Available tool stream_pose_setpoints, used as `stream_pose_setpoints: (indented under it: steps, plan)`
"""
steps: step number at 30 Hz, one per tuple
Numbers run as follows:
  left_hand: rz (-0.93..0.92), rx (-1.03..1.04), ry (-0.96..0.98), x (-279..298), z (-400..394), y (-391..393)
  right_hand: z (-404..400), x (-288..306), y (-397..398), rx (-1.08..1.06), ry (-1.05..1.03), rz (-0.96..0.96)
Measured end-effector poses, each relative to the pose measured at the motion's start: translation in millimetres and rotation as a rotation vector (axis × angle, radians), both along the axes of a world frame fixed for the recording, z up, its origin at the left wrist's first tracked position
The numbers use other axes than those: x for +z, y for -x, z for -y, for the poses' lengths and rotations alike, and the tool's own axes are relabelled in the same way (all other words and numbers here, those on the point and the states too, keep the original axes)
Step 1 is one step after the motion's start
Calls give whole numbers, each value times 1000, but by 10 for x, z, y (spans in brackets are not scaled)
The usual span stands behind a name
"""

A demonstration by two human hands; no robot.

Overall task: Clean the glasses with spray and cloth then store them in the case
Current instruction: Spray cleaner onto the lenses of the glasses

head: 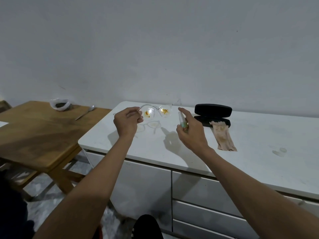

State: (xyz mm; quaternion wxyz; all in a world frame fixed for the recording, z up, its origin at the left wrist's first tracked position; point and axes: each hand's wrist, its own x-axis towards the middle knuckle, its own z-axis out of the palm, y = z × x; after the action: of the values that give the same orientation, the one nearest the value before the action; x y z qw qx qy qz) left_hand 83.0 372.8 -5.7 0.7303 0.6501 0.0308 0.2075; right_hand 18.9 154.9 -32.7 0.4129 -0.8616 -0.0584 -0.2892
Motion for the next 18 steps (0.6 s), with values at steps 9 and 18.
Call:
stream_pose_setpoints:
  steps: [9, 18]
  plan:
    - [10, -73, 8, 74, 0, -3, -139, 61, -58, 6, -45, 37]
    - [-18, -89, 40, 58, -10, -32, -183, 110, -91, 3, 68, 50]
